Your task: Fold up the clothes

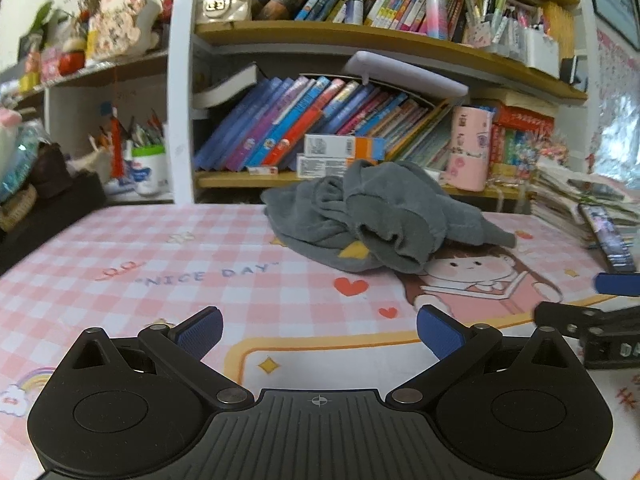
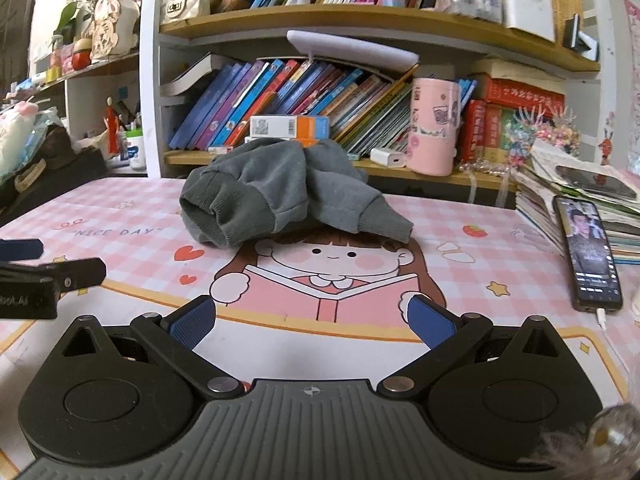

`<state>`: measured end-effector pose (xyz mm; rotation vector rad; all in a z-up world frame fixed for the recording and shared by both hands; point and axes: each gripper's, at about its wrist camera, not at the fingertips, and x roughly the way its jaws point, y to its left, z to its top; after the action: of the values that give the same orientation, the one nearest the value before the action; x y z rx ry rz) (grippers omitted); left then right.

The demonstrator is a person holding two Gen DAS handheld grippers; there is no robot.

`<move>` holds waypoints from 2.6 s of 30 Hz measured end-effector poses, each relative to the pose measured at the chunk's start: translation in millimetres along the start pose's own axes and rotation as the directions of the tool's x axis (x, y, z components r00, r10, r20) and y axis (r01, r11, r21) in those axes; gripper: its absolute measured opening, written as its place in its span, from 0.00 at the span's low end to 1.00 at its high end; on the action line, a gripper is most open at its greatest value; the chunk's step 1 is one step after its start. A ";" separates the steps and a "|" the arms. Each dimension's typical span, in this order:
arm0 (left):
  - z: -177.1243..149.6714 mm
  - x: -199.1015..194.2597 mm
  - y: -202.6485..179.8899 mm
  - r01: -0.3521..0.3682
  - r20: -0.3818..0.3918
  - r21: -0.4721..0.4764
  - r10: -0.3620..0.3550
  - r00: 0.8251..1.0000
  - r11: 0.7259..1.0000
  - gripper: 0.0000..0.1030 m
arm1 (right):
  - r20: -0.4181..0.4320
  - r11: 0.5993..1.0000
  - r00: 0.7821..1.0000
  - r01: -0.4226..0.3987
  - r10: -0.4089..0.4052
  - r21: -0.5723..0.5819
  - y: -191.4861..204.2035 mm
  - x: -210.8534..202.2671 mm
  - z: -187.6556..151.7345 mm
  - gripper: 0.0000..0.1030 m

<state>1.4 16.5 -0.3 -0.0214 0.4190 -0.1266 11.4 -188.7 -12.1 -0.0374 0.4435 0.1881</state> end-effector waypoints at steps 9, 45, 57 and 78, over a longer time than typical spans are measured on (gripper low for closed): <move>9.0 15.1 -5.1 0.000 -0.001 0.050 0.000 1.000 0.999 1.00 | -0.007 0.998 0.999 -0.034 0.034 -0.060 7.1 27.9 19.5 1.00; 78.7 186.4 -21.1 0.123 -0.138 -0.085 -0.134 0.981 0.989 0.33 | -0.007 0.954 0.977 -0.204 0.211 0.219 -73.9 84.6 50.9 1.00; 54.3 62.2 79.5 -0.031 0.001 -0.264 0.032 0.999 0.964 0.21 | 0.052 0.894 0.935 -0.352 0.352 0.278 -68.4 70.4 55.5 1.00; 59.4 56.7 -63.3 0.385 -0.102 0.098 -0.376 0.921 0.918 0.67 | 0.185 0.863 0.924 -0.380 0.335 0.334 -90.5 51.9 62.5 1.00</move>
<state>69.5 -53.7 34.0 0.0169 0.4848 -0.5392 100.9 -263.9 21.6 0.4256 0.3549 0.4712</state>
